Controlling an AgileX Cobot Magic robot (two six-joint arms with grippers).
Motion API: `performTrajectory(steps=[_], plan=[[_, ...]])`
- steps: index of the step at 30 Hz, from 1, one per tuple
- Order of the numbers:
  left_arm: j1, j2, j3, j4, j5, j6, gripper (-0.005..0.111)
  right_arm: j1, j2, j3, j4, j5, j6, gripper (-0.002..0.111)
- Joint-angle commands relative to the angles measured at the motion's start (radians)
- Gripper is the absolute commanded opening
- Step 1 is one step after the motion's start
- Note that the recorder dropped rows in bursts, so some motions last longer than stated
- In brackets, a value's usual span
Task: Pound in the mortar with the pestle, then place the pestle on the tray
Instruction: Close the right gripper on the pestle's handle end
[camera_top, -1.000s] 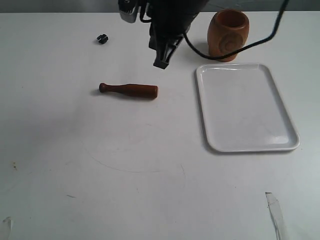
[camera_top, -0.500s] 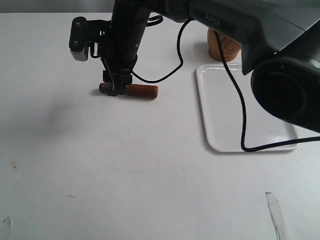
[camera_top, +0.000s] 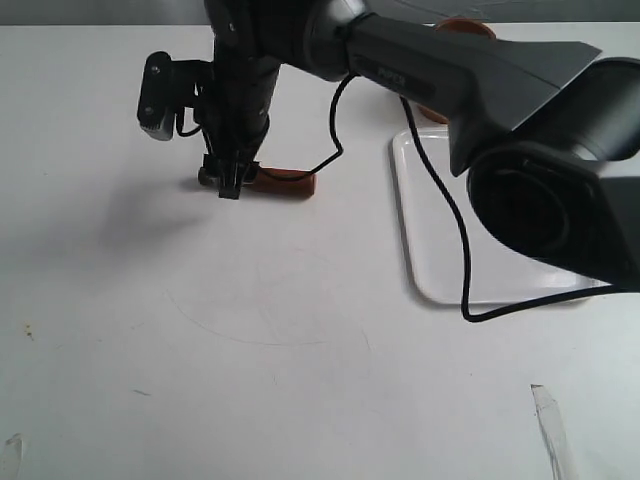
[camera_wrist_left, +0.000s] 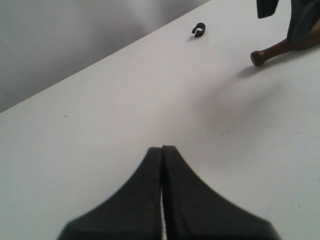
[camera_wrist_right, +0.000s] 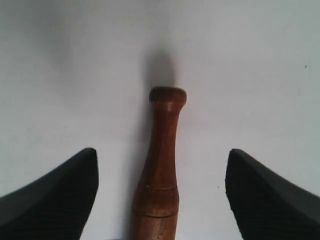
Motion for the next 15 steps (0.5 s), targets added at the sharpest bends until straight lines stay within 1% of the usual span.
performTrajectory(steps=[1, 7, 10, 12, 13, 15], plan=[[-0.008, -0.001, 0.001, -0.007, -0.003, -0.008, 0.0, 0.001, 0.027, -0.005, -0.035, -0.015, 0.021, 0.066], [-0.008, -0.001, 0.001, -0.007, -0.003, -0.008, 0.0, -0.001, 0.049, -0.005, -0.043, -0.056, 0.021, 0.065], [-0.008, -0.001, 0.001, -0.007, -0.003, -0.008, 0.0, -0.003, 0.063, -0.005, -0.045, -0.058, 0.021, 0.06], [-0.008, -0.001, 0.001, -0.007, -0.003, -0.008, 0.0, -0.003, 0.069, -0.005, -0.048, -0.06, 0.021, 0.054], [-0.008, -0.001, 0.001, -0.007, -0.003, -0.008, 0.0, -0.003, 0.073, -0.005, -0.054, -0.07, 0.021, 0.046], [-0.008, -0.001, 0.001, -0.007, -0.003, -0.008, 0.0, -0.003, 0.076, -0.005, -0.064, -0.08, 0.021, 0.036]])
